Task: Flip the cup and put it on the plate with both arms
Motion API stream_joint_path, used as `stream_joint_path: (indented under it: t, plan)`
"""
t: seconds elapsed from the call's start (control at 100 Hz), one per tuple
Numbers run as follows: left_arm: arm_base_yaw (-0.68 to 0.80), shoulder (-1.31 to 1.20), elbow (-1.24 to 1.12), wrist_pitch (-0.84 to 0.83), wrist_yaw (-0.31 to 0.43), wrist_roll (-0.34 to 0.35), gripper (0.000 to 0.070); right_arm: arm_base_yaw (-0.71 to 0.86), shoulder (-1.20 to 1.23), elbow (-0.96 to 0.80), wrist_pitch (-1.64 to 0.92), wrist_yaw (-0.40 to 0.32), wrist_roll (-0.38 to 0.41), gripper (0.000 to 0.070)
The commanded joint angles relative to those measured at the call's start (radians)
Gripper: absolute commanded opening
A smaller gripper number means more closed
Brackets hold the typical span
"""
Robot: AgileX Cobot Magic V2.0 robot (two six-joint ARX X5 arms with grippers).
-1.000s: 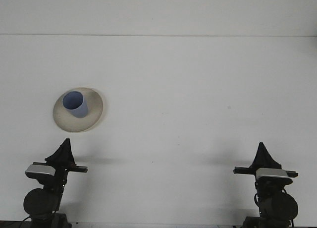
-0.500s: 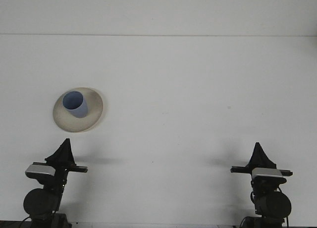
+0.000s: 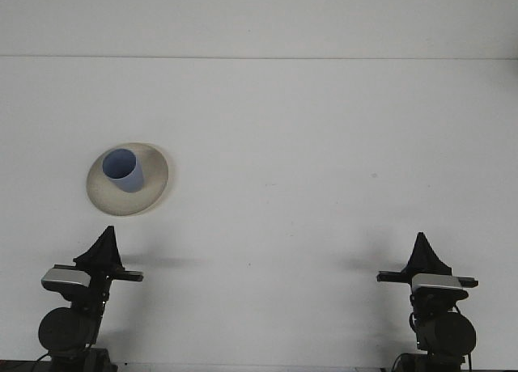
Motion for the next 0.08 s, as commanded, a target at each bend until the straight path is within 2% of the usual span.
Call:
stream_joint_path:
  t: [0.0, 0.07]
  plan:
    - [0.0, -0.001, -0.019, 0.01, -0.005, 0.004, 0.0011, -0.002, -0.002, -0.002, 0.011, 0.0, -0.011, 0.0]
    - [0.0, 0.0, -0.019, 0.01, -0.005, 0.004, 0.0011, -0.002, -0.002, -0.002, 0.011, 0.0, -0.011, 0.0]
